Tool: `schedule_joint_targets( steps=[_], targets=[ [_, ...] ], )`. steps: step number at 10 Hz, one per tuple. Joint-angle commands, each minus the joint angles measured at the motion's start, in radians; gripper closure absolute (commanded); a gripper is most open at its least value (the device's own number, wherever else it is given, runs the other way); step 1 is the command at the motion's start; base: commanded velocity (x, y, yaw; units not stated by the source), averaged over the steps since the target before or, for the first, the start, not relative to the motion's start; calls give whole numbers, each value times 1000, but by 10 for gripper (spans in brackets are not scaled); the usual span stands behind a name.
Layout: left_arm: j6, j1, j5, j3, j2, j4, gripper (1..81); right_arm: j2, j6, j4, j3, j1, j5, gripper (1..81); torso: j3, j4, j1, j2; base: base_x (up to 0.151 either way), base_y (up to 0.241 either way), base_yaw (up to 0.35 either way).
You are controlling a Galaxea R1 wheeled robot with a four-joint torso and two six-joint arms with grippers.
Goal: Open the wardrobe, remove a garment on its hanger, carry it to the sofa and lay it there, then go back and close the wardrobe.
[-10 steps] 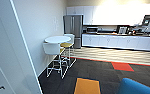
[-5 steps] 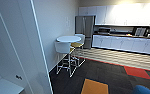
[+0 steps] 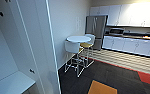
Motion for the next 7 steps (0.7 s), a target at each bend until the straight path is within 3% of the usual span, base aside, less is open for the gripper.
schedule_joint_targets(
  steps=[1,7],
  targets=[
    [4,-48,40,-3,2,13,10,8,-4,-10,2,32,-57,10,0,0,0,0,0,0,300],
    [4,-48,40,6,5,15,10,8,-4,-8,0,31,-56,10,0,0,0,0,0,0,301]
  ],
)
